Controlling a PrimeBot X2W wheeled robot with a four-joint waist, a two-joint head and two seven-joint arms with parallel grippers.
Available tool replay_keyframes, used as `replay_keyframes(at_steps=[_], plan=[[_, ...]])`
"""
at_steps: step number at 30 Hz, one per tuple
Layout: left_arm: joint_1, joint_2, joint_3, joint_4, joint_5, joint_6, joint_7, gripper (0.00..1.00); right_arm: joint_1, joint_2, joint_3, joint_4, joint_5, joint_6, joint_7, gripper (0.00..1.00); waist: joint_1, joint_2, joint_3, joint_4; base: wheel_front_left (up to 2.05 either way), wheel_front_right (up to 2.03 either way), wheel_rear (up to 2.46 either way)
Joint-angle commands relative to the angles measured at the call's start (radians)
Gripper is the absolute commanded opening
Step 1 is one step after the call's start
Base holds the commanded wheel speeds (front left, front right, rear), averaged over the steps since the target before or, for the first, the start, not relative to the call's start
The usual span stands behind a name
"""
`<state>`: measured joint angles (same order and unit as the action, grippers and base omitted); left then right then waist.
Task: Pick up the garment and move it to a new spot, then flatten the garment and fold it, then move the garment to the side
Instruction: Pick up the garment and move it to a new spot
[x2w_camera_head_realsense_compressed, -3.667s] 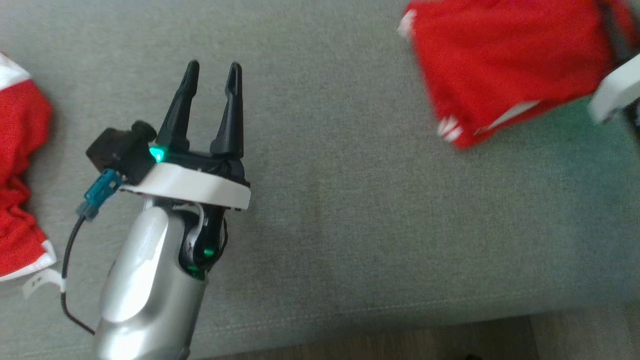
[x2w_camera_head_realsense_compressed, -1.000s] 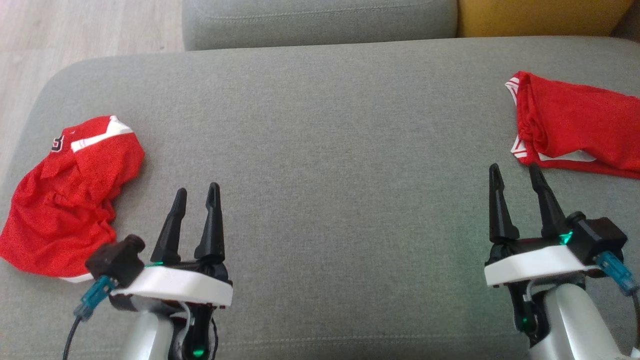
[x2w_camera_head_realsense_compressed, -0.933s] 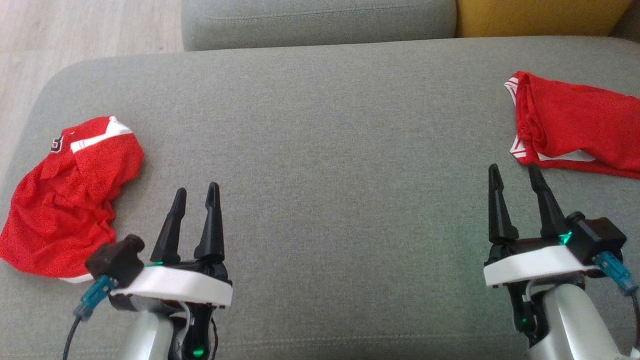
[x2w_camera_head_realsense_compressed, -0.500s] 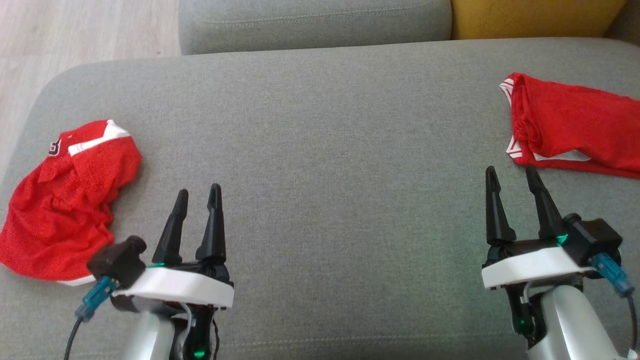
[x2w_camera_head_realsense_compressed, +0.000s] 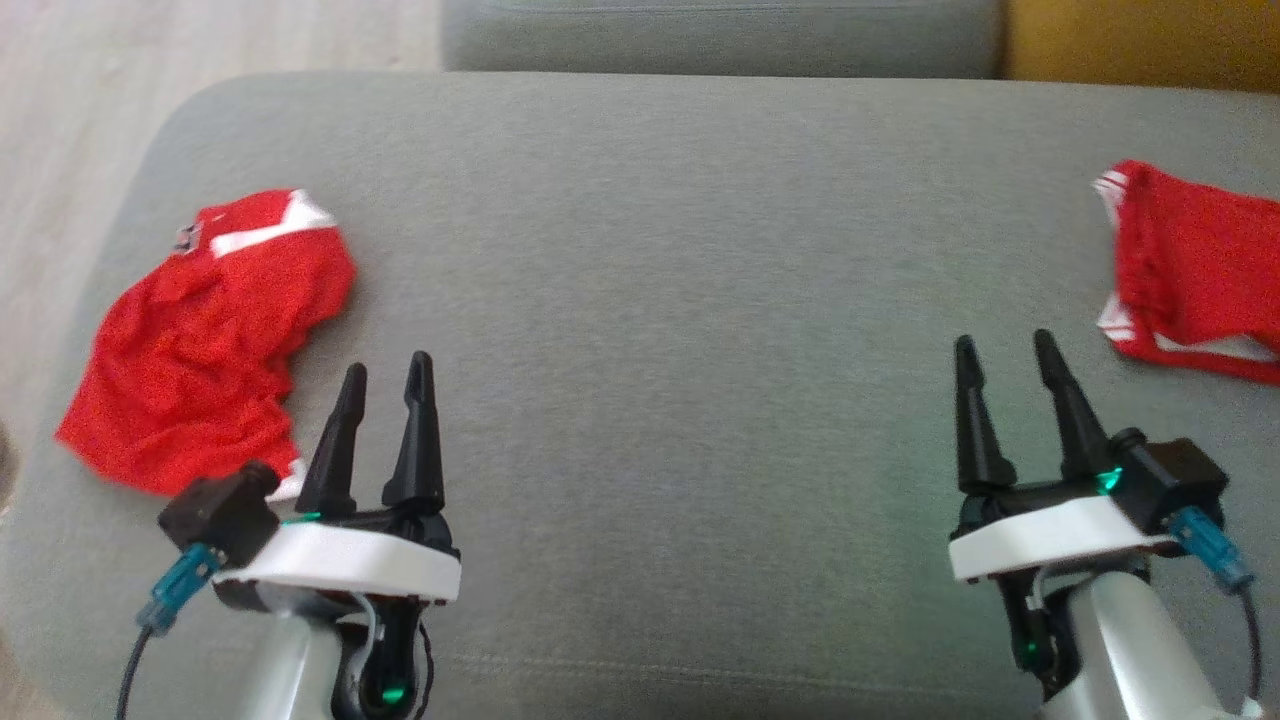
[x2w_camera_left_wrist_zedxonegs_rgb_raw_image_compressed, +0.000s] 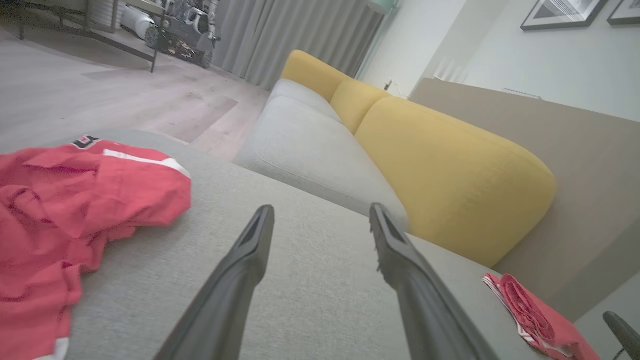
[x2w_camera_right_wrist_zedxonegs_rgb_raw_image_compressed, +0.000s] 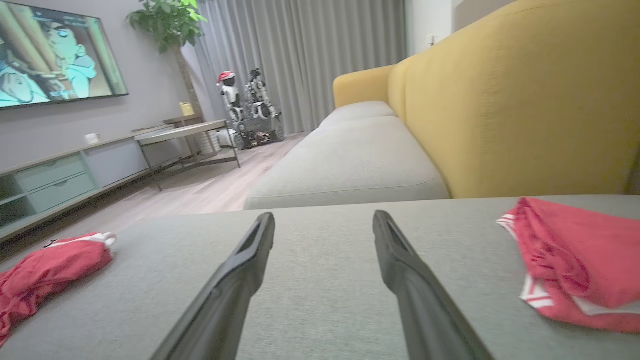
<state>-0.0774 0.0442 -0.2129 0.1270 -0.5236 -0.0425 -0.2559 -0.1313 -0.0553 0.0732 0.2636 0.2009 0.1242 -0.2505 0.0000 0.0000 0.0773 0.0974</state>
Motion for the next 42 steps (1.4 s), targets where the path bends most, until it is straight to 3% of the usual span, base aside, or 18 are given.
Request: replay_keyframes(at_steps=[1,11,19,32,42], plan=[[-0.049,0.006,0.039,-0.041,-0.002,0.004,-0.006,1.00,-0.024,0.005,0.037,-0.032,0.003,0.007,-0.005,1.00,0.0000,0.0000,0.008,0.052,0.00,0.00,0.00],[-0.038,0.006,0.088,-0.066,-0.022,0.010,-0.006,1.00,-0.032,0.002,0.105,-0.036,0.013,0.007,0.018,1.00,0.0000,0.0000,0.014,0.241,0.00,0.00,0.00],[-0.015,0.006,0.106,-0.096,-0.045,0.019,-0.006,1.00,-0.041,-0.008,0.140,-0.033,0.023,0.007,0.031,1.00,0.0000,0.0000,0.025,0.326,0.00,0.00,0.00],[-0.024,0.006,0.146,-0.101,-0.037,0.021,-0.006,1.00,-0.047,-0.024,0.144,-0.038,0.028,0.007,0.042,1.00,0.0000,0.0000,0.047,0.312,0.00,0.00,0.00],[-0.106,0.006,0.220,-0.010,0.026,0.001,-0.006,1.00,-0.065,-0.054,0.105,-0.099,0.007,0.007,0.076,1.00,0.0000,0.0000,0.129,0.272,0.00,0.00,0.00]])
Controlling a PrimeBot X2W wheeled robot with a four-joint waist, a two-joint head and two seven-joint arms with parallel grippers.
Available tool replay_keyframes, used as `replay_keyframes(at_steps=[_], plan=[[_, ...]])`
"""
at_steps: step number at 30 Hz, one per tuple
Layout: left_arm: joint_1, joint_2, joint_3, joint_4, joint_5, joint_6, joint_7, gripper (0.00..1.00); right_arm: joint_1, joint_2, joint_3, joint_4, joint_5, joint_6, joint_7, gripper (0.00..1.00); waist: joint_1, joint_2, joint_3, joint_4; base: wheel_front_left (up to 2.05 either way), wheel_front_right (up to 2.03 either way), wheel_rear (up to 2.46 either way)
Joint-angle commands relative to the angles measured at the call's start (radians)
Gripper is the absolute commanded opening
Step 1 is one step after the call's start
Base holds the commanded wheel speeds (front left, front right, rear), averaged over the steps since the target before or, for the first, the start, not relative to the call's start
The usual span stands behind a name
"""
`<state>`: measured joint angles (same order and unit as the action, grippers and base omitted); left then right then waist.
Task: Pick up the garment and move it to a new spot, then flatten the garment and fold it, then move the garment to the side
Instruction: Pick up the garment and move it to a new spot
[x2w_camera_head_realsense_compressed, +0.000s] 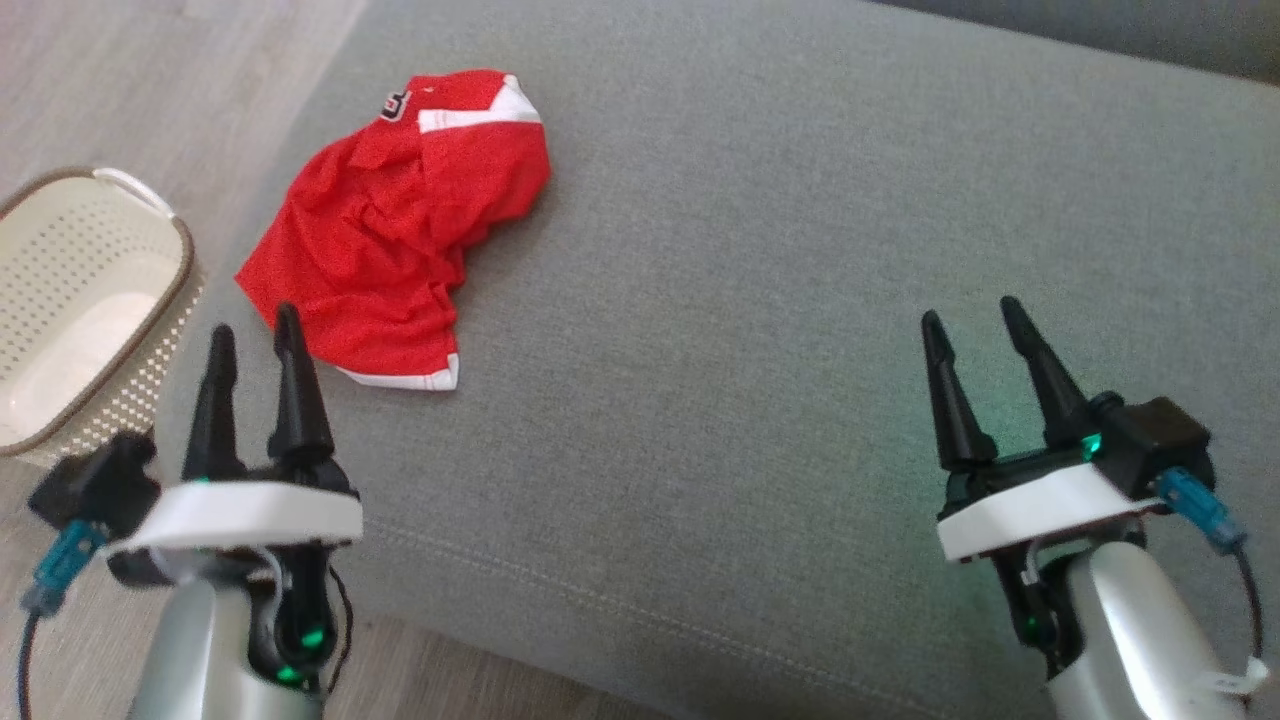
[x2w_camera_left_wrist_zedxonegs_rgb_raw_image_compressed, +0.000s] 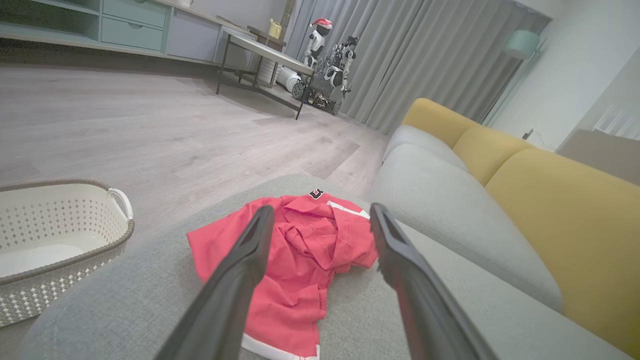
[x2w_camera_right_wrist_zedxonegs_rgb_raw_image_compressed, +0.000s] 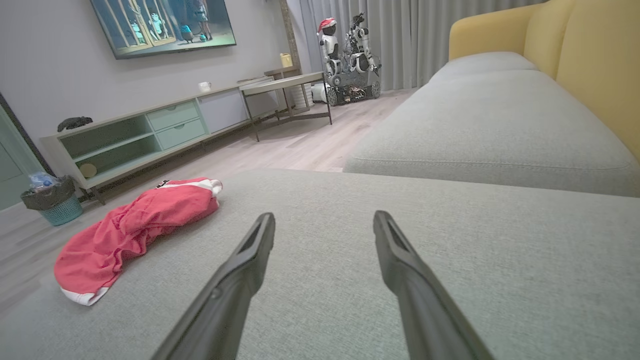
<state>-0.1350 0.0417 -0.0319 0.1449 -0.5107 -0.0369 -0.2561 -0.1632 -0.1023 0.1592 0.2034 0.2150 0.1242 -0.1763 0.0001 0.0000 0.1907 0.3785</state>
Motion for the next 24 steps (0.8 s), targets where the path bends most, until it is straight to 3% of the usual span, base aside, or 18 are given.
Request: replay_keyframes(at_steps=[1,10,16,24], plan=[[-0.062,0.009,0.048,-0.014,0.024,-0.008,-0.006,1.00,-0.034,-0.010,0.015,-0.045,-0.010,0.007,0.006,1.00,-0.0001,0.0000,0.024,-0.013,0.00,0.00,0.00],[-0.187,0.031,0.088,0.183,0.102,-0.010,0.000,1.00,-0.051,-0.029,-0.010,-0.103,-0.028,0.007,0.039,1.00,-0.0001,0.0000,0.090,-0.041,0.00,0.00,0.00],[-0.301,0.072,0.091,0.336,0.108,0.009,0.052,1.00,-0.065,-0.043,-0.020,-0.148,-0.041,0.007,0.064,1.00,-0.0001,0.0000,0.140,-0.061,0.00,0.00,0.00],[-0.431,0.110,0.065,0.502,0.119,-0.004,0.096,1.00,-0.065,-0.058,-0.019,-0.185,-0.051,0.007,0.088,1.00,-0.0001,0.0000,0.179,-0.077,0.00,0.00,0.00]])
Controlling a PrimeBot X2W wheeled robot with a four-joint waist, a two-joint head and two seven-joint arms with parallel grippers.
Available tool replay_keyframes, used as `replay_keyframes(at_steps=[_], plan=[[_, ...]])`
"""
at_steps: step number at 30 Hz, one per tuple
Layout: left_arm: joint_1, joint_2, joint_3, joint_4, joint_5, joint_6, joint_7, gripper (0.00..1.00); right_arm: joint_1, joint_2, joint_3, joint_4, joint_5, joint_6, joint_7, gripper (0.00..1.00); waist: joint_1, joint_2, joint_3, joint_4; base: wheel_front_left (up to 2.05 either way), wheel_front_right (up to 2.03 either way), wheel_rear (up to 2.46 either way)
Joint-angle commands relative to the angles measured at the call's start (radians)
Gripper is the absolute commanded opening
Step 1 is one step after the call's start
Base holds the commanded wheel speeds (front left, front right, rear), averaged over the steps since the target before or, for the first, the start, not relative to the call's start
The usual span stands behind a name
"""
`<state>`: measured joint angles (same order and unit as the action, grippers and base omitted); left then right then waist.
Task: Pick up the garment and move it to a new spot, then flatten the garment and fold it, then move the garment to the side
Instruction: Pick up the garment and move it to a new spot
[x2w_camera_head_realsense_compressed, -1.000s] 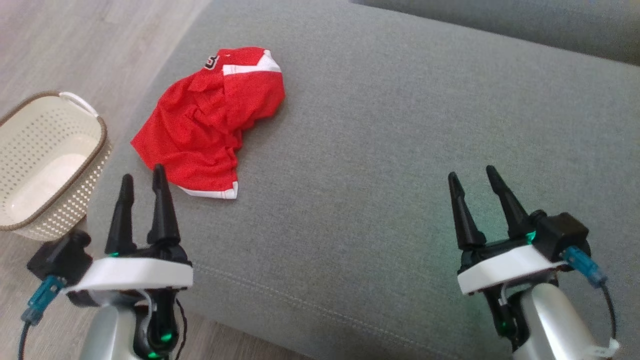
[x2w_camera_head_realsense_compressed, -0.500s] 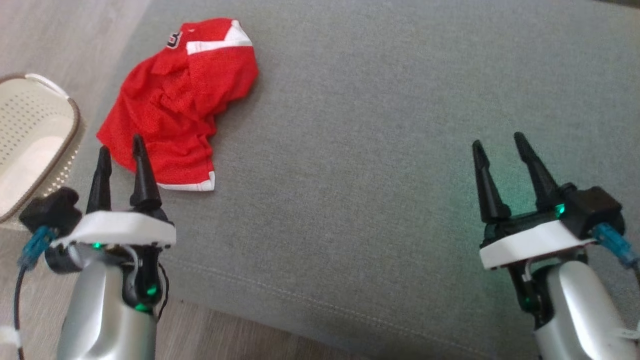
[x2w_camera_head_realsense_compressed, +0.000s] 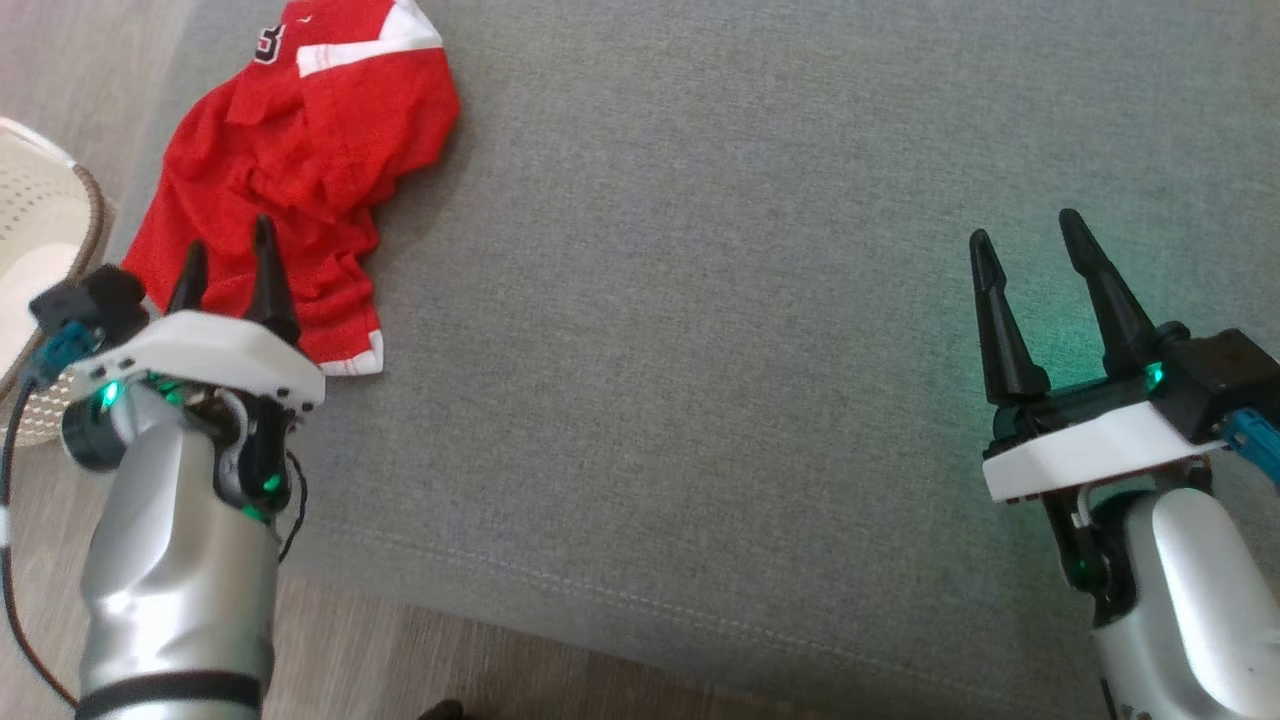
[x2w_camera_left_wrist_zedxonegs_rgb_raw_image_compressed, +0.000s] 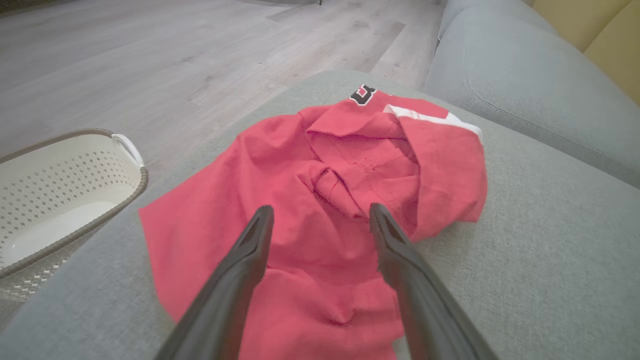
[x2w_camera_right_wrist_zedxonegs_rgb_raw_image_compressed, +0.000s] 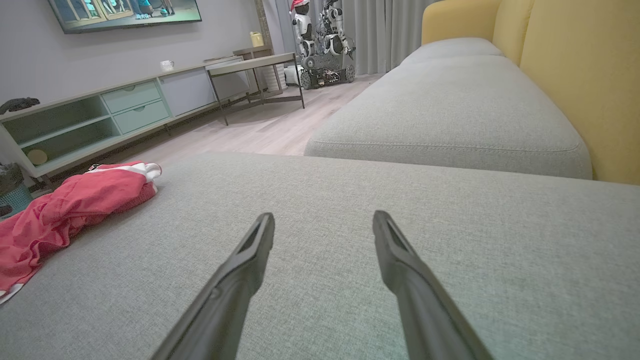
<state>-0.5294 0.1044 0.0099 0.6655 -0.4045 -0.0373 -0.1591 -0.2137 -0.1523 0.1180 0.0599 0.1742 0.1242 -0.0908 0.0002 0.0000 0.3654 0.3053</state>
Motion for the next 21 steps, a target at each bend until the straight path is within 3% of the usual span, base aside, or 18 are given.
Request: replay_keyframes(at_steps=[1,7,18,19,20,21], plan=[[-0.051,0.050,0.017,-0.001,0.014,-0.010,0.001,1.00,-0.015,-0.009,0.024,-0.045,-0.011,0.007,0.005,1.00,-0.0002,0.0000,0.007,-0.007,0.00,0.00,0.00],[-0.124,0.062,-0.022,0.101,0.028,-0.037,0.009,1.00,-0.022,-0.009,0.034,-0.053,-0.011,0.007,0.011,1.00,-0.0002,0.0000,0.016,-0.028,0.00,0.00,0.00],[-0.235,0.087,-0.059,0.279,0.046,-0.047,0.003,1.00,-0.038,0.008,0.053,-0.045,-0.013,0.007,0.001,1.00,-0.0002,0.0000,0.036,-0.080,0.00,0.00,0.00],[-0.243,0.085,-0.064,0.297,0.041,-0.055,0.014,0.66,-0.041,0.010,0.055,-0.042,-0.012,0.007,-0.001,1.00,-0.0002,0.0000,0.037,-0.084,0.00,0.00,0.00],[-0.249,0.084,-0.073,0.315,0.039,-0.064,0.033,0.00,-0.043,0.012,0.055,-0.039,-0.012,0.007,-0.004,1.00,-0.0002,0.0000,0.038,-0.089,0.00,0.00,0.00],[-0.256,0.083,-0.082,0.330,0.035,-0.071,0.048,0.00,-0.045,0.015,0.056,-0.037,-0.011,0.007,-0.007,1.00,-0.0002,0.0000,0.039,-0.093,0.00,0.00,0.00]])
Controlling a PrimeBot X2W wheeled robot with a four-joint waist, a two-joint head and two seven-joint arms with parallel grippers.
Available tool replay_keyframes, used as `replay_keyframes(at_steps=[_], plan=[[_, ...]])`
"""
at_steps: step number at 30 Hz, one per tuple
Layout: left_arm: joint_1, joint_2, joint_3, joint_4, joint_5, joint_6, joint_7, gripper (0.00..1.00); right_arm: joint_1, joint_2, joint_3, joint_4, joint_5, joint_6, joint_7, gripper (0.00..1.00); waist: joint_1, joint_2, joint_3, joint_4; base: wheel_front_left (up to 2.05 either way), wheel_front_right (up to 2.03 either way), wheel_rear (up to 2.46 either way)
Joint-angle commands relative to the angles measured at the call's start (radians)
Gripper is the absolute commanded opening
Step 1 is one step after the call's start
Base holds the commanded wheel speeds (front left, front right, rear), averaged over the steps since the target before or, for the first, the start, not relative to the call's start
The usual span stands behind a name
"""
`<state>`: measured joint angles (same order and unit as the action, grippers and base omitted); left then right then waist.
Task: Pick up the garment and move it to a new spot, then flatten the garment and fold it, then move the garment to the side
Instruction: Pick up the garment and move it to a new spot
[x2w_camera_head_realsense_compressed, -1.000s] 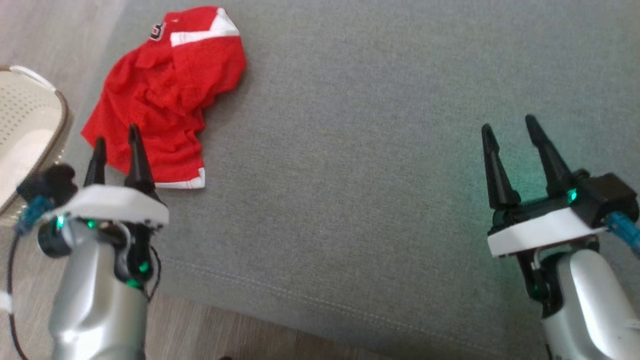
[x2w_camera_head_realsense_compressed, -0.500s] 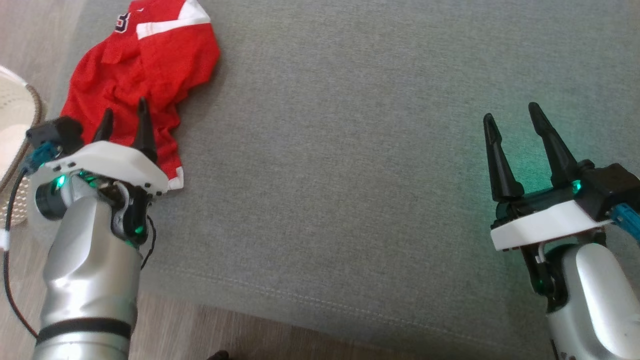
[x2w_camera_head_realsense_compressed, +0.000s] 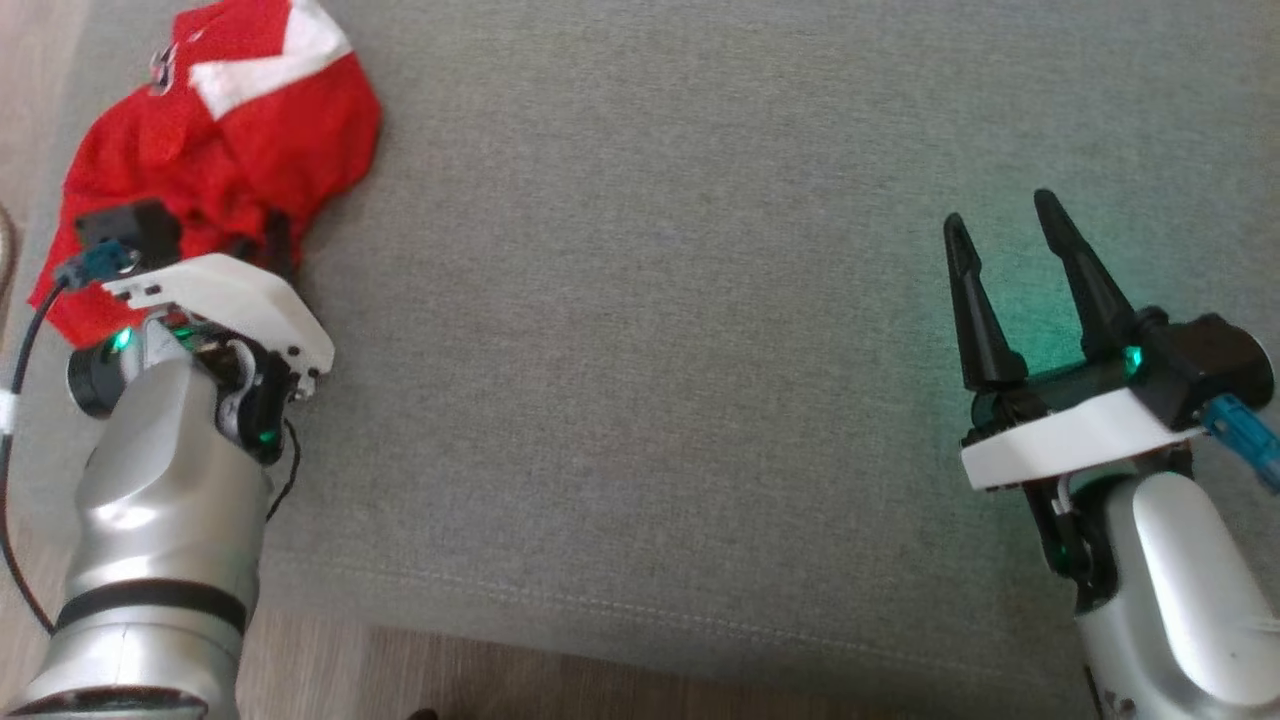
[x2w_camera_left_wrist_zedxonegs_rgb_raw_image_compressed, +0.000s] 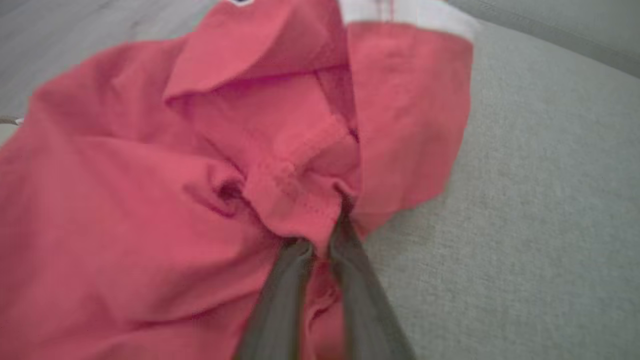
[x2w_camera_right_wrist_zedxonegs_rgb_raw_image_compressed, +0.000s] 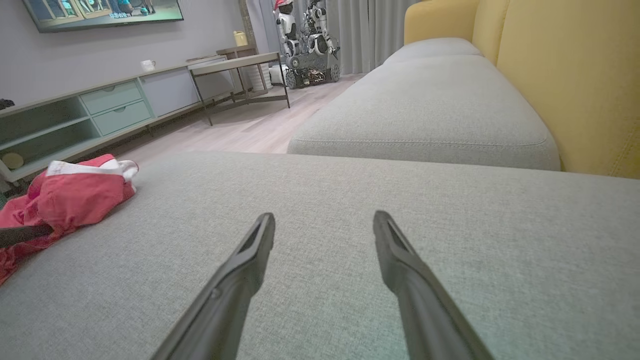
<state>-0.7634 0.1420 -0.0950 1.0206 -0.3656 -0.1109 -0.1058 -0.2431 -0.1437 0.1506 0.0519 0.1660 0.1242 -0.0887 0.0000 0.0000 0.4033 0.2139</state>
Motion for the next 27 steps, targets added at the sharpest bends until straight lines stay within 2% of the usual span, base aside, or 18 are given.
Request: replay_keyframes(at_steps=[1,8,14,20,27], plan=[[-0.031,0.046,0.019,-0.020,-0.009,-0.003,-0.007,0.00,-0.018,0.009,0.022,-0.026,-0.003,0.007,-0.012,1.00,0.0000,0.0000,0.001,-0.005,0.00,0.00,0.00],[-0.068,0.060,0.009,-0.052,-0.023,-0.014,-0.117,0.00,-0.024,0.027,0.020,0.011,0.006,0.007,-0.044,1.00,0.0000,0.0000,-0.032,-0.032,0.00,0.00,0.00],[-0.076,0.061,-0.014,-0.199,-0.021,-0.018,-0.151,0.00,-0.027,0.052,0.025,0.056,0.022,0.007,-0.082,1.00,0.0000,0.0000,-0.091,-0.070,0.00,0.00,0.00],[-0.071,0.036,-0.060,-0.392,-0.021,-0.019,-0.146,0.00,-0.025,0.072,0.026,0.095,0.038,0.007,-0.114,1.00,0.0000,0.0000,-0.133,-0.123,0.00,0.00,0.00],[-0.097,-0.034,-0.133,-0.572,-0.024,-0.008,-0.049,0.00,-0.038,0.085,0.035,0.119,0.053,0.007,-0.139,1.00,0.0000,0.0000,-0.133,-0.197,0.00,0.00,0.00]])
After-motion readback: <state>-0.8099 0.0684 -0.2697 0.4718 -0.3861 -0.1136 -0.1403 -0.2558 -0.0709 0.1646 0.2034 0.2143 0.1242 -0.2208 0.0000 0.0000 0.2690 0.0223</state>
